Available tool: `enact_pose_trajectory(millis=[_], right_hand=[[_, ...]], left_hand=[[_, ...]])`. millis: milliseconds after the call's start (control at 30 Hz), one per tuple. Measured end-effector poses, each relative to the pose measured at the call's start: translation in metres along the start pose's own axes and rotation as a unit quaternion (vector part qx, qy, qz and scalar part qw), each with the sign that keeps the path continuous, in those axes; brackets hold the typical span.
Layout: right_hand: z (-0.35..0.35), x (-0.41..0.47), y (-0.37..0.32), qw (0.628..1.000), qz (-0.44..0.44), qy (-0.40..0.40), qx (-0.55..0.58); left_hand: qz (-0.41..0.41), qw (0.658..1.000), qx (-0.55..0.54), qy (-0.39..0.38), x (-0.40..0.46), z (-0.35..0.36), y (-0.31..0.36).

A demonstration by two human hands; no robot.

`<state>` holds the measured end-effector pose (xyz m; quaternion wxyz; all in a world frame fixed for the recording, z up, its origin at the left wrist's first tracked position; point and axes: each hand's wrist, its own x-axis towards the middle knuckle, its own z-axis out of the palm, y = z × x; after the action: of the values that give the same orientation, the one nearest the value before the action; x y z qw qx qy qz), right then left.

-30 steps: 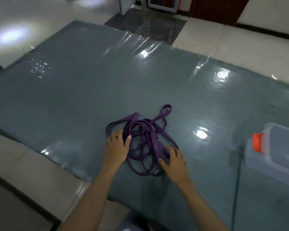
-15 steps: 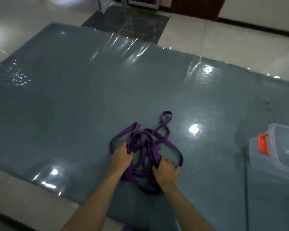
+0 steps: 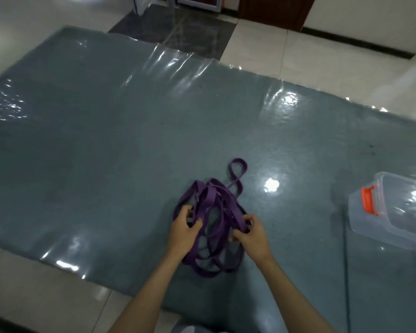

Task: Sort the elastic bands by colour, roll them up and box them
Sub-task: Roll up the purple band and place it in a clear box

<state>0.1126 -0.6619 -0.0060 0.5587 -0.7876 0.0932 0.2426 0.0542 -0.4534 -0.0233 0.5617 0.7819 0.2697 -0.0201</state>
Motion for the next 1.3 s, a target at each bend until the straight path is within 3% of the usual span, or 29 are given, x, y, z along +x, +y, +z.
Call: enact_pose_trajectory(millis=[167, 633, 900, 1300], right_hand=[[-0.029, -0.030, -0.013, 0.991, -0.020, 0.027, 0.129], [-0.171, -0.127, -0.023, 0.950, -0.172, 0.149, 0.216], [-0.277, -0.177, 0.024, 0.923, -0.227, 0.198, 0.238], [-0.459, -0.242, 0.103, 0.910, -0.237, 0.190, 0.282]], left_hand=[[0.033, 0.998, -0.053, -0.013, -0.029, 0.013, 0.040], [0.147, 0.984, -0.075, -0.069, -0.110, 0.097, 0.150], [0.196, 0.970, -0.066, -0.129, -0.184, 0.182, 0.203], [0.200, 0.968, -0.072, -0.133, -0.298, 0.344, 0.256]])
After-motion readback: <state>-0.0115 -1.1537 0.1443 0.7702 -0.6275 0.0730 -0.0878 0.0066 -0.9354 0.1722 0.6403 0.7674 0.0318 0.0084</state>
